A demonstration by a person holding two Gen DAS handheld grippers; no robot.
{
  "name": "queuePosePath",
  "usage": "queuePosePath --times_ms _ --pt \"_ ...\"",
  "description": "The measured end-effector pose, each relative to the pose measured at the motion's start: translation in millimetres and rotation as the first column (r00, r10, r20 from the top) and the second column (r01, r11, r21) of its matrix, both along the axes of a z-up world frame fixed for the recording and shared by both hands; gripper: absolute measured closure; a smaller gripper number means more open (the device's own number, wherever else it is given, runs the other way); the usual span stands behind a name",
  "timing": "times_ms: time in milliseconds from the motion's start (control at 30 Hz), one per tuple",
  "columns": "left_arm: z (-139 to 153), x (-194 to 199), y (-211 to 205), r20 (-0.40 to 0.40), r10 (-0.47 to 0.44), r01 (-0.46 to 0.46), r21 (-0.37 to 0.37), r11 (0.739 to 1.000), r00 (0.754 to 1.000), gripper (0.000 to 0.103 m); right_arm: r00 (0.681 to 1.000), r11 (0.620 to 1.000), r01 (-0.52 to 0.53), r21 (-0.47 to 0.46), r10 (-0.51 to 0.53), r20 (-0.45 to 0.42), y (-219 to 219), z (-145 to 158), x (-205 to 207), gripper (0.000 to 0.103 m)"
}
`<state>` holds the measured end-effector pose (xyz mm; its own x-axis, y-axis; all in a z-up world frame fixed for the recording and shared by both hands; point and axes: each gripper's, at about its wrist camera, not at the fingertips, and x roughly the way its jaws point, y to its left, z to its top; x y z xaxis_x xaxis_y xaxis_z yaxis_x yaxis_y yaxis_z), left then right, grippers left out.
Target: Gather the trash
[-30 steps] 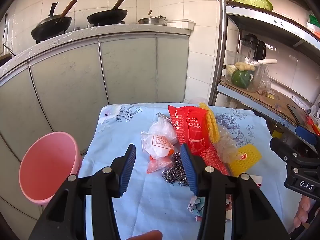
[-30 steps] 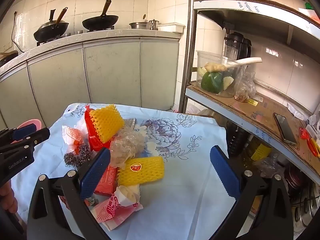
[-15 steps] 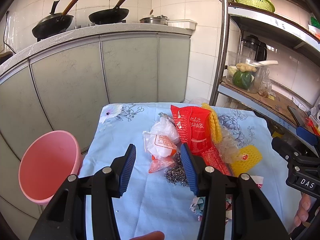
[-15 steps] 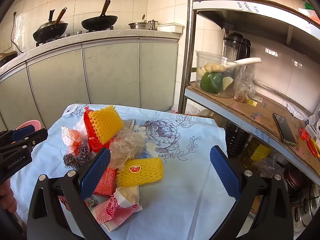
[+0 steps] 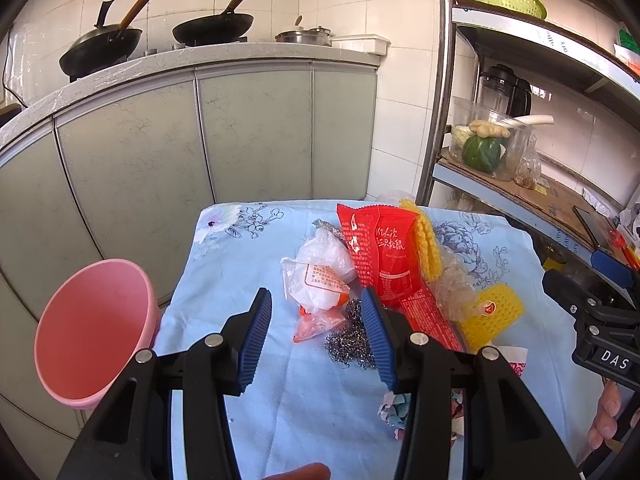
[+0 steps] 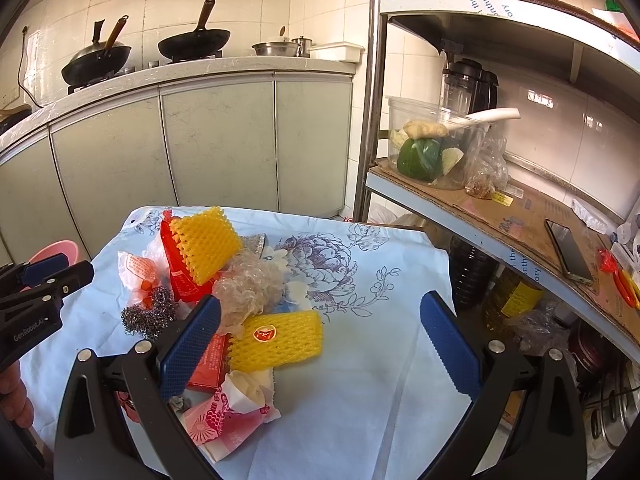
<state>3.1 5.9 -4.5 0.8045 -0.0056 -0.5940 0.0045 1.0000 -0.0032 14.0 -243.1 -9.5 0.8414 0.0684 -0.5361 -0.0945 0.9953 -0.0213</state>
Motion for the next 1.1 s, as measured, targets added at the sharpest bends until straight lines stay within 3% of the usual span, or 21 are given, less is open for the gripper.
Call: queuePosePath --times_ms 1100 --pt "-11 2 7 -0.021 0.007 -0.008 -0.010 1.000 1.000 0.057 1.000 1.000 0.015 0.003 -0.015 -0.015 -5 -7 5 0.003"
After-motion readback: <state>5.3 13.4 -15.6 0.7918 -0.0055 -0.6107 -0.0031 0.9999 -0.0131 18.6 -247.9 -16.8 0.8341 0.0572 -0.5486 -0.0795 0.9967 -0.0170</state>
